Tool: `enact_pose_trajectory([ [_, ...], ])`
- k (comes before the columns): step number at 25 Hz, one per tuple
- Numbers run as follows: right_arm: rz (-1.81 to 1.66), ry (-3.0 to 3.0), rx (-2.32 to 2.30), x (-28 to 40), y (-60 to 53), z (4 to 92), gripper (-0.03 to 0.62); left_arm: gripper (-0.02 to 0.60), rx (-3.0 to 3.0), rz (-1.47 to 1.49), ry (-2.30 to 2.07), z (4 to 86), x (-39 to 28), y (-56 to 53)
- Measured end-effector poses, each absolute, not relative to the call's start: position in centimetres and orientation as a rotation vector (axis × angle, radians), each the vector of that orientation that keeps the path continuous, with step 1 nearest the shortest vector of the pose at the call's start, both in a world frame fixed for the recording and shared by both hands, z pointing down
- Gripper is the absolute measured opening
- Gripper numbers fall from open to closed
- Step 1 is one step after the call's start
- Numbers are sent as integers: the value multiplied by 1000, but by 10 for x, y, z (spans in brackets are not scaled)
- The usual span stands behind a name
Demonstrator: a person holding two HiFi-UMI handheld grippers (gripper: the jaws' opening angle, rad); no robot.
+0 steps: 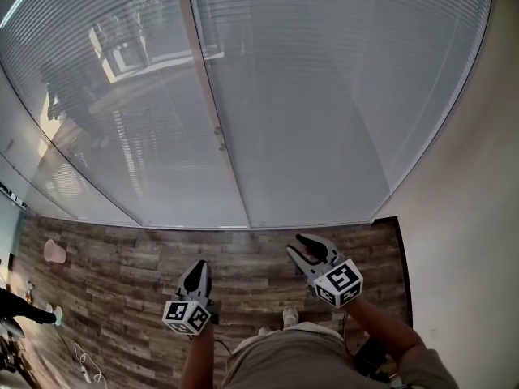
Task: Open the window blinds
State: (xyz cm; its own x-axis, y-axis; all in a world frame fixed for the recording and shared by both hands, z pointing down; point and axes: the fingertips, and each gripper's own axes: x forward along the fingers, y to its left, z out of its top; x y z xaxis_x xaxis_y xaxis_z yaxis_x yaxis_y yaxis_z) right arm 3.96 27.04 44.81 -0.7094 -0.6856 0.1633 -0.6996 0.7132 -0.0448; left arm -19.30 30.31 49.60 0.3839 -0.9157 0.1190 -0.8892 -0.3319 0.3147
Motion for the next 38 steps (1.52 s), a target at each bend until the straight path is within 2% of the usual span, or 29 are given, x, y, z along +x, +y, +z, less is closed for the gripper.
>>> enact_pose_trajectory([
  [10,144,-2799,1113,55,250,445,135,15,2276,-93,-1590,505,-179,289],
  [28,134,-2803,1168,119,211,457,135,15,2296,-110,-1569,505,-113,240],
  [33,73,-2851,1188,123,217,436,124,15,2268,-98,-1581,511,-112,243],
  [38,117,-2835,1158,114,208,453,124,15,2218,-102,-1630,520,-137,237],
])
